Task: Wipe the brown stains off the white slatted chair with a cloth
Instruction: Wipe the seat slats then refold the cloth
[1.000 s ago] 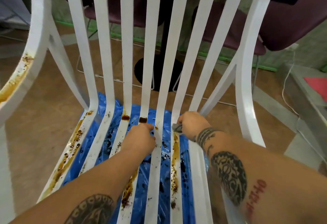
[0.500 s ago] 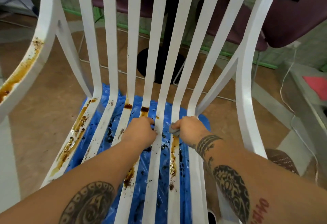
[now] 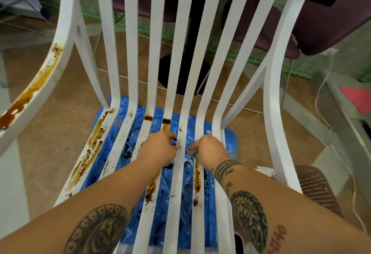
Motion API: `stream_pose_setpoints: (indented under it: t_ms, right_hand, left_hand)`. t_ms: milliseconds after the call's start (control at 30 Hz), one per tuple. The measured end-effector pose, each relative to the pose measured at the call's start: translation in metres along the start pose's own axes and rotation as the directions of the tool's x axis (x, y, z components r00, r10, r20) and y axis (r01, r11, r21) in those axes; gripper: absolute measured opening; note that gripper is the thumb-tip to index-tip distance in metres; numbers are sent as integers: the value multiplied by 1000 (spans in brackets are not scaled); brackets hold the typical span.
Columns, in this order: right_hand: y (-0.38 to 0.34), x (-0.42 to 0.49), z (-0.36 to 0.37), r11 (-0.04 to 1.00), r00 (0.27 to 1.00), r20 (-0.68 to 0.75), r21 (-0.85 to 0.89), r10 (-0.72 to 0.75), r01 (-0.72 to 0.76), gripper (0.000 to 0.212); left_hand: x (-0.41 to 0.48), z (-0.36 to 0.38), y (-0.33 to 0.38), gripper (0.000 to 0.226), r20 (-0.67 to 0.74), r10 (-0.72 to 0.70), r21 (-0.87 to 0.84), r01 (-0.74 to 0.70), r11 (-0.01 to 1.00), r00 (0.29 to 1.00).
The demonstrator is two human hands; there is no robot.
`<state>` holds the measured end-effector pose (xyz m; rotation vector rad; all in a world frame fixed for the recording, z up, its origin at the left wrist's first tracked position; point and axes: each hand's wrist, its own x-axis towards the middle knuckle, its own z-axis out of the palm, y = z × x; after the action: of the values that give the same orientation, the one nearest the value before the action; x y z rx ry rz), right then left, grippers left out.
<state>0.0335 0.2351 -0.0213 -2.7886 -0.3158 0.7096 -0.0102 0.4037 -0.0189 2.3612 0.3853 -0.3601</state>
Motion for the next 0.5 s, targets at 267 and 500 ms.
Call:
stream_pose_setpoints:
  t_ms: [267,500]
  right_hand:
    - [0,-2,-18,985,988,-111,-148,-110,93,34]
    - [13,-24,15,990,990,-115,-118,-85,72,41]
  left_hand:
    - [-1,-3,-3,47,-16,29,1,-29,1000,999]
    - [-9,0,1,47,91,46,81,-53,995,995]
